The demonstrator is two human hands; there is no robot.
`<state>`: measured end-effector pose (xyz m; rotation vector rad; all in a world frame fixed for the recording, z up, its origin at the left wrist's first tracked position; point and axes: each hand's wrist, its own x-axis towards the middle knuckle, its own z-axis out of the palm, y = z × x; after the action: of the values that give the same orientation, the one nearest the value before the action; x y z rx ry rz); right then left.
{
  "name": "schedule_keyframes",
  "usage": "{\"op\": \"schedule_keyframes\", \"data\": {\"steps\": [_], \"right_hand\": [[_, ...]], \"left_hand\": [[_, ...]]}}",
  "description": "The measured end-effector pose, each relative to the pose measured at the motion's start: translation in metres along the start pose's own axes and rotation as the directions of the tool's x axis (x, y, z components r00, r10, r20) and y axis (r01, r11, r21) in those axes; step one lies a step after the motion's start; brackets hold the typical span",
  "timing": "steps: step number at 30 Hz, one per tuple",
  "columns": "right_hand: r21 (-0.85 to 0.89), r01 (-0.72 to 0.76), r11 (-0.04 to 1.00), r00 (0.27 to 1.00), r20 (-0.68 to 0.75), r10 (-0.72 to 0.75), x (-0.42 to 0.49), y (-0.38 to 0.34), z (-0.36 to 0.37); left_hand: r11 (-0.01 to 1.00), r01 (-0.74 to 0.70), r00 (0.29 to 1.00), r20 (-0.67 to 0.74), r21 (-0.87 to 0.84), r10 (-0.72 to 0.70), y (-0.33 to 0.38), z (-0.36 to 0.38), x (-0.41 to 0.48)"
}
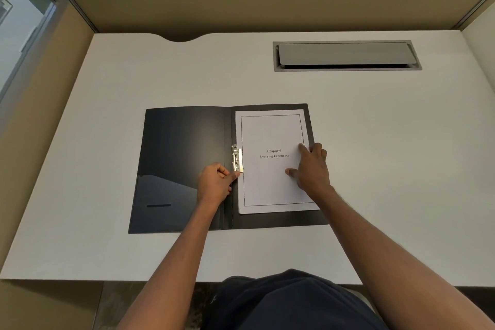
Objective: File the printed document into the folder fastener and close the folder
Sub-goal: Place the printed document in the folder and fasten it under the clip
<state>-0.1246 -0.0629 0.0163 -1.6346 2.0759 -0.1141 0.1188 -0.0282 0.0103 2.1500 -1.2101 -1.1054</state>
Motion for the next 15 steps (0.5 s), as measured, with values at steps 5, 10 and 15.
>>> {"op": "schedule_keyframes", "data": {"steps": [5,10,15], "right_hand": [[0.078,0.022,0.997,0.999,-0.025,-0.020,-0.006,0.008,0.000],[0.114,0.026,0.993,0.999,-0.030,-0.023,-0.009,0.009,-0.002],[-0.108,0.138,0.985,0.968,-0.198,-0.158,-0.033,0.002,0.005]], "left_hand": [[1.000,-0.028,1.000,-0.005,0.014,0.028,0.002,-0.005,0.001],[0.994,-0.095,0.995,-0.021,0.060,0.096,0.005,-0.016,0.004],[0.971,-0.190,0.973,-0.103,0.143,0.206,0.003,-0.034,0.010]]}}
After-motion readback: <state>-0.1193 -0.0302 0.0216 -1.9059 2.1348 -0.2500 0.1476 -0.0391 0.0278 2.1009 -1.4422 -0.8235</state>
